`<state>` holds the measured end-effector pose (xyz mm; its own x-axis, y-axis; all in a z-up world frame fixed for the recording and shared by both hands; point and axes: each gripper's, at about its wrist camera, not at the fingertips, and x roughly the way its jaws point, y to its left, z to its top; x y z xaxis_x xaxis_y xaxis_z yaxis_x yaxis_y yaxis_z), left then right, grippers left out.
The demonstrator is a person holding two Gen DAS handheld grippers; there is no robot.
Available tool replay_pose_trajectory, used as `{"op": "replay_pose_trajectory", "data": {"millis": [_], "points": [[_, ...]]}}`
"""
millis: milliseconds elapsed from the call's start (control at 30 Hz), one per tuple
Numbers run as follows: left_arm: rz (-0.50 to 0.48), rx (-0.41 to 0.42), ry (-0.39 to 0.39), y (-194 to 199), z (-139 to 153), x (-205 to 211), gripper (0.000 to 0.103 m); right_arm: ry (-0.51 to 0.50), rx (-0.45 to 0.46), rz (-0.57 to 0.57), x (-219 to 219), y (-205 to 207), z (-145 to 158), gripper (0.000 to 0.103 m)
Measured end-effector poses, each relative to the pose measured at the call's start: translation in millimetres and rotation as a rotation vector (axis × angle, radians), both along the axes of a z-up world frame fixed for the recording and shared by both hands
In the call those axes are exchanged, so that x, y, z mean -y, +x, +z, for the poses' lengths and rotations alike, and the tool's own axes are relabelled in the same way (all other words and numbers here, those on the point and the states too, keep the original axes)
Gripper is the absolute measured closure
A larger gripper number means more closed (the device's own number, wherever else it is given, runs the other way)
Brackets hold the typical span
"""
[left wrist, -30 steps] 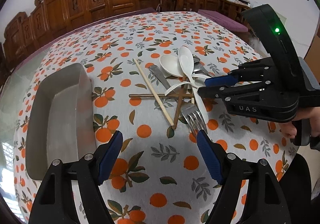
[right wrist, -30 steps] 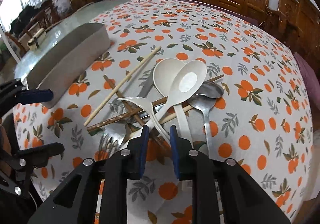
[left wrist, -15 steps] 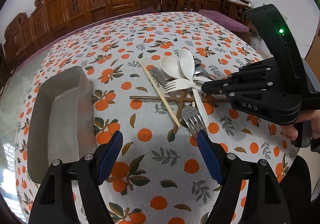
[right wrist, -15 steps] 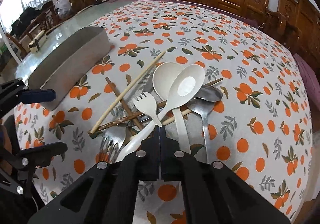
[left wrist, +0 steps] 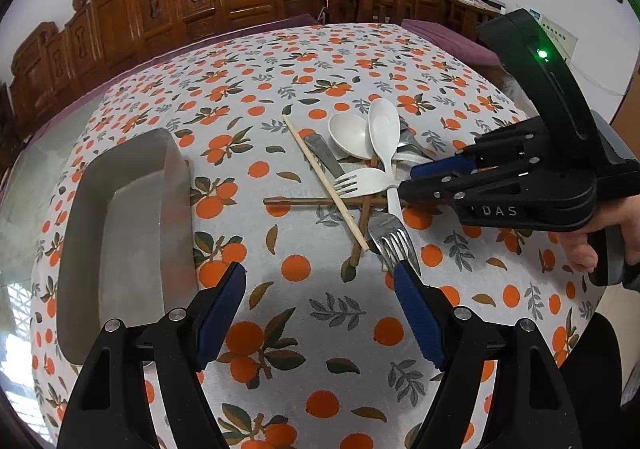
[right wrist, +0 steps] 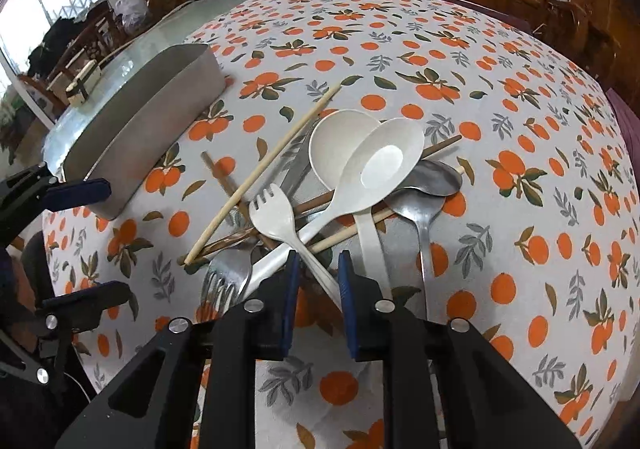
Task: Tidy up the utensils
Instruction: 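Close the right gripper on the white plastic fork handle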
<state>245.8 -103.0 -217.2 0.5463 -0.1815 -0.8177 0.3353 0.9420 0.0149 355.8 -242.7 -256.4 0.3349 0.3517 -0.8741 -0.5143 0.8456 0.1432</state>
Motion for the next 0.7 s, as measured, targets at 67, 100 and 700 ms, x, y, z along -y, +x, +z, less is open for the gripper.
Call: {"op": "replay_pose_trajectory", "data": {"millis": [67,100,700], "points": [[-0.002,0.000,0.003,0,-1,1,0.029,0.017,0.013,0.002,0,-4,4,0.103],[-0.003,-0.001,0.003,0,-1,2,0.029,0.019,0.010,0.009,-1,-6,5,0.103],[0.002,0.005,0.014,2,2,2,0.029,-0.041,0.025,0.081,-4,-2,2,0.087]]}}
